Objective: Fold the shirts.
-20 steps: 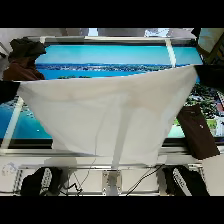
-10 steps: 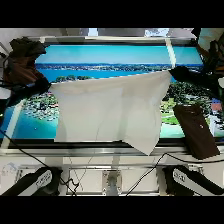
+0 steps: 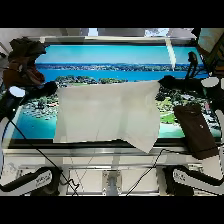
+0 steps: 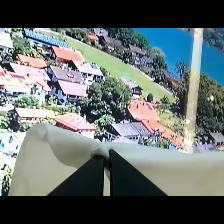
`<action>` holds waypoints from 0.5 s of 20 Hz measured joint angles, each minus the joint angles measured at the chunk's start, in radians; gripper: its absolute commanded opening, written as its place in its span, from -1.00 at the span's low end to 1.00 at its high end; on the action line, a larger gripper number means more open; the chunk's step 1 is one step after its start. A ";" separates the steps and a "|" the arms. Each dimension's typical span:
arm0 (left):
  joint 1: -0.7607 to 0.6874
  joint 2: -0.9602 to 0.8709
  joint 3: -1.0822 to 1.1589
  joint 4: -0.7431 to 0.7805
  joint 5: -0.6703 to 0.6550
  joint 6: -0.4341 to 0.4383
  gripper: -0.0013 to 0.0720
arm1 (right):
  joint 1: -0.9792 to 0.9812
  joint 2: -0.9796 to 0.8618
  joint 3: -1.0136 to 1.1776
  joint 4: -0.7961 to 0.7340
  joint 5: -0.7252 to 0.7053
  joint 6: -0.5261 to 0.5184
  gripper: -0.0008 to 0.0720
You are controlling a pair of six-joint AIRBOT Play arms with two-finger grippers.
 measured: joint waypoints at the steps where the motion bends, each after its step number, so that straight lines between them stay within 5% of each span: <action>1: -0.001 -0.001 0.000 0.025 -0.030 -0.008 -0.93 | 0.005 -0.002 -0.016 -0.042 0.027 0.032 -0.91; 10: -0.002 -0.006 -0.077 0.398 -0.229 -0.197 -0.93 | 0.017 -0.005 -0.248 -0.211 0.049 0.151 -0.91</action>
